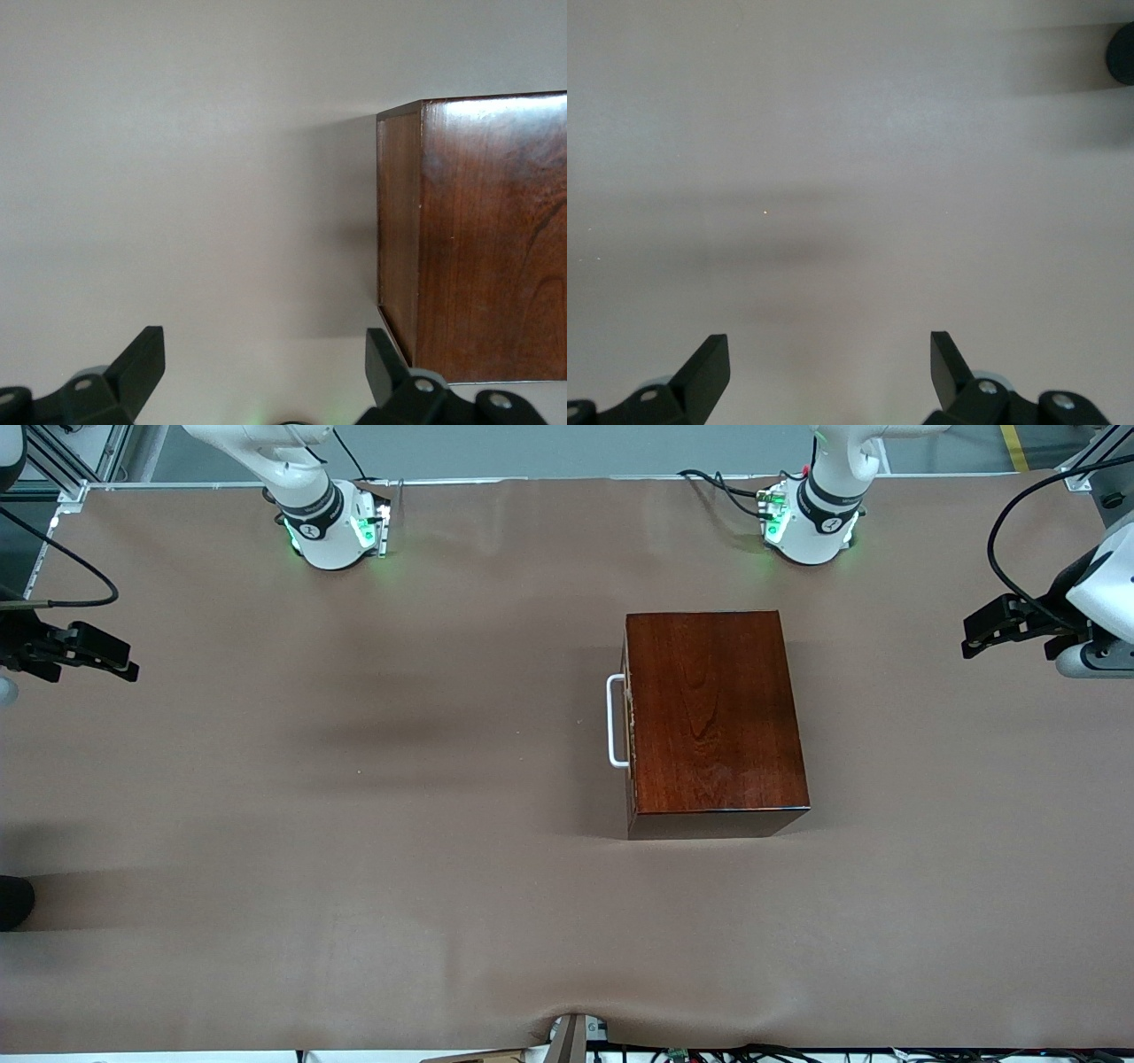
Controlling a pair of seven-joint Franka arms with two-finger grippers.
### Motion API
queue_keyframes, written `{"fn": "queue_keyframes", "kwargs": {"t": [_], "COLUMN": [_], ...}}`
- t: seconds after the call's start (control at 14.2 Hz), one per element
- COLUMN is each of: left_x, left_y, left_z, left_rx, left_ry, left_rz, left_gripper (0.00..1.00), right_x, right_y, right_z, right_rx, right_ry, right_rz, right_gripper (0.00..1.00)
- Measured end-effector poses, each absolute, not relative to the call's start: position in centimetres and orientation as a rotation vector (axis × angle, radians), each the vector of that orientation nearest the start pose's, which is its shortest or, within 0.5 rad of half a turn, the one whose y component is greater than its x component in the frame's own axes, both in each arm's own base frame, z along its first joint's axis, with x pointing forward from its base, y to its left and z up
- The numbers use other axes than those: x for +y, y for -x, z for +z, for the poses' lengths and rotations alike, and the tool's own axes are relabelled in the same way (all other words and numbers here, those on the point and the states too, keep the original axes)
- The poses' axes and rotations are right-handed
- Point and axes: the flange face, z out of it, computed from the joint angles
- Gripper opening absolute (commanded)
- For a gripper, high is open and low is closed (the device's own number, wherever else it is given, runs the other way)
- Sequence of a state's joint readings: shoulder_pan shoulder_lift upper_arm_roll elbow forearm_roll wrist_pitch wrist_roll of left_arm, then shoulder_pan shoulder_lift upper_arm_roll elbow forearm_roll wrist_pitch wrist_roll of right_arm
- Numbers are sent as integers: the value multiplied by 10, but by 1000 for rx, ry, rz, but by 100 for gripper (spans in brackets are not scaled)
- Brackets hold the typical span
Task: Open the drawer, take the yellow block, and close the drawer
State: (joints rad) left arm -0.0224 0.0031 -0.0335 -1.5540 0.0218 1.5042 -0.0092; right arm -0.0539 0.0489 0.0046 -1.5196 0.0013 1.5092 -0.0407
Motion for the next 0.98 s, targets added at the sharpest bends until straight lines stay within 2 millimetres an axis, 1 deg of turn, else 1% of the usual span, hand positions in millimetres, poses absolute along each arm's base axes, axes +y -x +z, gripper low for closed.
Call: {"fn": "queue_keyframes", "kwargs": {"t": [0.21,0.56,0.7,0.84,0.98], "left_x": [-27,-23,-24,-29,-43], "left_y": [-554,-585,-597,-607,-611], "left_z": [623,599,595,590,587], "left_rx": [68,65,67,80,59], "left_ry": [3118,3114,3115,3107,3108], "left_rz": [49,-49,-70,-71,-69], "left_gripper": [100,100,100,100,100], "right_x": [-28,-28,-28,-28,-28], "right_y": [-562,-562,-562,-562,-562], "right_z": [616,616,616,616,616], "right_rx": [13,14,14,13,13], "right_ry": [3136,3136,3136,3136,3136], "right_rz": [93,93,93,93,93], "right_gripper": [100,100,100,100,100]}}
